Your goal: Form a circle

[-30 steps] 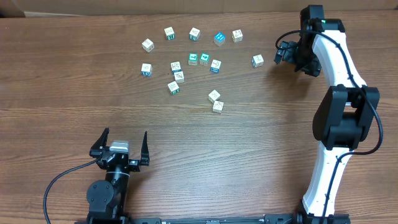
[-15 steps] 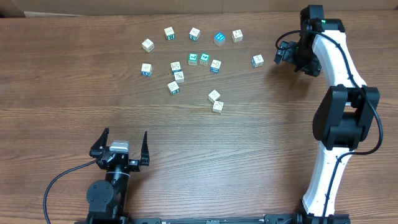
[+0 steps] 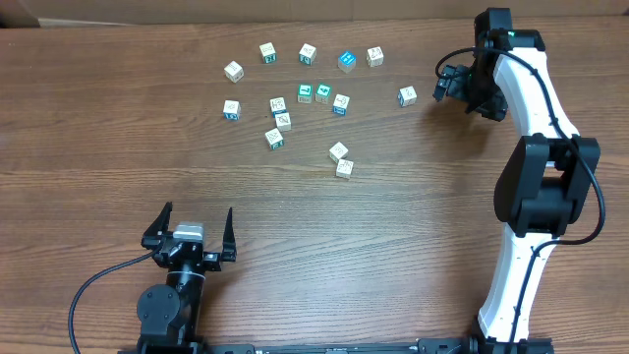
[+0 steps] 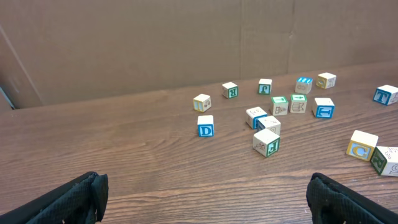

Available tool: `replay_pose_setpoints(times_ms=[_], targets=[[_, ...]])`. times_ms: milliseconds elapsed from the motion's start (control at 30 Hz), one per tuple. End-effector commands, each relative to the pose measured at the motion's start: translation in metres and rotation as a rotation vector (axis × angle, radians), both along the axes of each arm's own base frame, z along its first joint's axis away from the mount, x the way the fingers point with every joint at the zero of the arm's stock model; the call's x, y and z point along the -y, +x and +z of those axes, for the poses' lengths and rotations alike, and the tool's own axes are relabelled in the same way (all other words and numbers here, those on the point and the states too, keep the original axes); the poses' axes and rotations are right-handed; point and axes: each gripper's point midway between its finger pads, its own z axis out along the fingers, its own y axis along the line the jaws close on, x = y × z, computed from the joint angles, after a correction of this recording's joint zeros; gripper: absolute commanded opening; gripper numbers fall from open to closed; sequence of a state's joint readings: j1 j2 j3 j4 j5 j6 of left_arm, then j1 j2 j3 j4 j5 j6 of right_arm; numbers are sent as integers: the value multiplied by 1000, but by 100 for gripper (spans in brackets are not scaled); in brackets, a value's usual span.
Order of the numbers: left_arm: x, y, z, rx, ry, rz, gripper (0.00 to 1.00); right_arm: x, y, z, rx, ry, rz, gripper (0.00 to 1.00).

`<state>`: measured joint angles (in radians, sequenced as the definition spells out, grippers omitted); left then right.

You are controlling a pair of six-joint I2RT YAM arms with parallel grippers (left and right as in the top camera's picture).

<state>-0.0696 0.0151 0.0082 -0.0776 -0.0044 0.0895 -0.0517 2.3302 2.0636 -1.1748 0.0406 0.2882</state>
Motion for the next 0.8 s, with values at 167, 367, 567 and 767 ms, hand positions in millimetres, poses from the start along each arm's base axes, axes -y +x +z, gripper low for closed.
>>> replay_pose_setpoints(times_ms=[167, 367, 567, 767], targets=[[-2, 0, 2, 12, 19, 7, 100, 1, 7, 19, 49, -4, -4, 100], [-2, 0, 2, 12, 20, 10, 100, 1, 7, 19, 49, -4, -4, 100], [-2, 0, 1, 11, 19, 8, 99, 1, 7, 19, 49, -4, -4, 100], [0, 0, 1, 9, 18, -2, 99, 1, 7, 19, 49, -4, -4, 100]])
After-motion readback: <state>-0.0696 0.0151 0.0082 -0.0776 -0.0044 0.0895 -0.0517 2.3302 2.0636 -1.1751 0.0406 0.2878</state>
